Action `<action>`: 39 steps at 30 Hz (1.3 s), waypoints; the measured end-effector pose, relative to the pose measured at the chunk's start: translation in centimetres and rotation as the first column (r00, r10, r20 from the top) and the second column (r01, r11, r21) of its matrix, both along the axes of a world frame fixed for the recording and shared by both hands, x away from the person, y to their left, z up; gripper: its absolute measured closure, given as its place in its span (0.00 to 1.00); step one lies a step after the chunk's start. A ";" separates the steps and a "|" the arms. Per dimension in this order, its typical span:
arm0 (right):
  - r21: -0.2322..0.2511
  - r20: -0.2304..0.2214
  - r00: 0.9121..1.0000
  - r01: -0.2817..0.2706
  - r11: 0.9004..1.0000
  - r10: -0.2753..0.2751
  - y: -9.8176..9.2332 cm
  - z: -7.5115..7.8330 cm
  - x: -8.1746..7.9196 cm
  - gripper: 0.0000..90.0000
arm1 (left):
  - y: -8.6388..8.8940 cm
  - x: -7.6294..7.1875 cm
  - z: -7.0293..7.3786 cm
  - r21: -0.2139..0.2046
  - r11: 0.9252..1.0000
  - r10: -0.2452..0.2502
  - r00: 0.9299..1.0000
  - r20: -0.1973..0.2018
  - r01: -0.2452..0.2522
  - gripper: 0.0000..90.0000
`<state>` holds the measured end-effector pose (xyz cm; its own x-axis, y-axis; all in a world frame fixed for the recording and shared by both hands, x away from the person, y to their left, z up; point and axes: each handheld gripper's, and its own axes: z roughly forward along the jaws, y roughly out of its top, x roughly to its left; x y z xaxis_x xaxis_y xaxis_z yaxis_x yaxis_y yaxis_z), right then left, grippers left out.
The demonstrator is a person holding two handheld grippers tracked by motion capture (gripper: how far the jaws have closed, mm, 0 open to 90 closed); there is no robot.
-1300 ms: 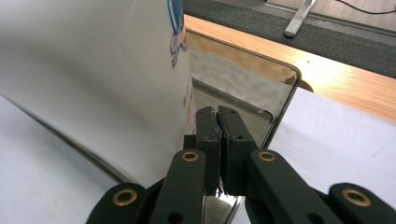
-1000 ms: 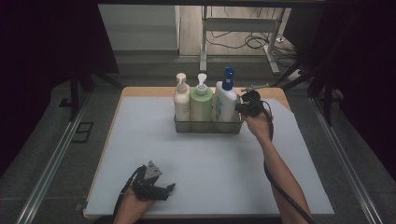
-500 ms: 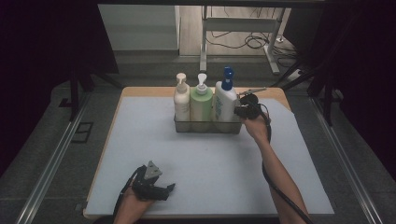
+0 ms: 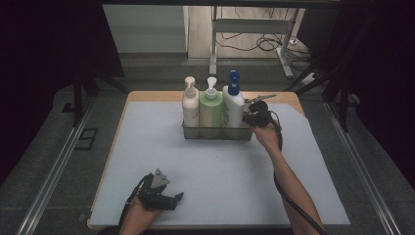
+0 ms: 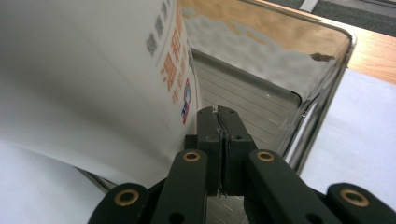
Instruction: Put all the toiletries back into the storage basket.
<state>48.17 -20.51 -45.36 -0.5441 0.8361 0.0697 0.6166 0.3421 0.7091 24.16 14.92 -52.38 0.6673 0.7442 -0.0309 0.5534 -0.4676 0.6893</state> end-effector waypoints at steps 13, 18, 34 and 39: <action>-0.009 -0.007 1.000 -0.019 1.000 0.019 0.8 -0.5 -0.4 0.99 | 0.0 0.0 0.0 0.000 1.000 0.000 1.000 0.000 0.000 0.14; -0.013 -0.011 1.000 -0.018 1.000 0.017 0.9 -0.4 -0.6 0.99 | 0.0 0.0 0.0 0.000 1.000 -0.001 1.000 -0.001 0.001 0.14; 0.008 -0.016 0.999 -0.043 0.999 0.043 0.9 -0.4 -1.4 0.99 | 0.0 0.0 0.0 0.000 1.000 -0.001 1.000 -0.001 0.001 0.14; 0.009 -0.013 0.999 -0.052 0.999 0.052 1.0 -0.4 -1.6 0.99 | 0.0 0.0 0.0 0.000 1.000 -0.001 1.000 -0.001 0.001 0.14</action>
<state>46.55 -19.50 -45.75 -0.5856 0.8062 0.0845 0.6073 0.3673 0.7045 24.18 14.93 -52.38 0.6680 0.7435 -0.0313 0.5535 -0.4682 0.6888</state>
